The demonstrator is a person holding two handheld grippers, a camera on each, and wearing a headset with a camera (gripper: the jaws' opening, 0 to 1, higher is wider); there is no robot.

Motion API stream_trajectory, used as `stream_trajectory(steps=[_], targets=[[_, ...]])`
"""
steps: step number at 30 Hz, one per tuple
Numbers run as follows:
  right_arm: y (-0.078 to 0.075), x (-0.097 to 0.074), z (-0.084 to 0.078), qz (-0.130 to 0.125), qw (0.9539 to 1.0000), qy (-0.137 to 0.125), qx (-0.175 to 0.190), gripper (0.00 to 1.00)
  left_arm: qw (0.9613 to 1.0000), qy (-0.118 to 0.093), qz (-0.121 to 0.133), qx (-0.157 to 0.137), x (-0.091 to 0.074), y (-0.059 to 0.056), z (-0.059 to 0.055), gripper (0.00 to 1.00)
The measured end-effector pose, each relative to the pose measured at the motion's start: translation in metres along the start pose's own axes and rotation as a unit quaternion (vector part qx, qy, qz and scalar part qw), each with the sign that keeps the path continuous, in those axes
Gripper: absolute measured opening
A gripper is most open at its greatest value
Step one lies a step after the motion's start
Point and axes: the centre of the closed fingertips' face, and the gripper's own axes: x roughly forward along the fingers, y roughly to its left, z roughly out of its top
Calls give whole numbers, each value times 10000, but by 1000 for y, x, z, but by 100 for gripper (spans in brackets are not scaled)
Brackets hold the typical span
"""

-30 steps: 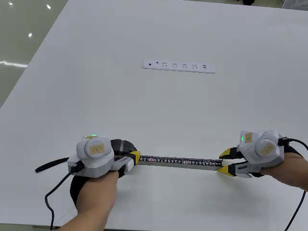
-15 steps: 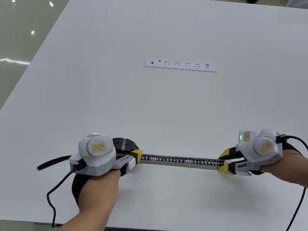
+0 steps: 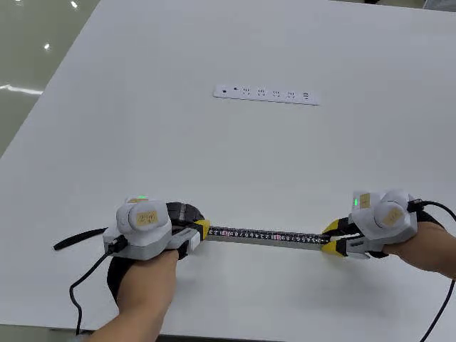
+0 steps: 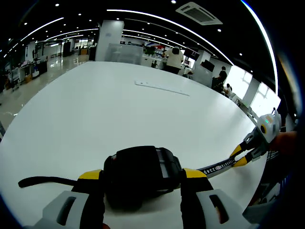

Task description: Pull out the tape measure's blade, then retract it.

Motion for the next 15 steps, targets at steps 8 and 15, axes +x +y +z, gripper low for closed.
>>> stream_trajectory(steps=[8, 15], targets=[[1, 0, 0, 18, 10000, 6, -44, 12, 10000, -22, 52, 58, -1, 0, 0, 61], [1, 0, 0, 24, 10000, 11, -55, 12, 9998, 61, 88, 157, -1, 1, -1, 60]])
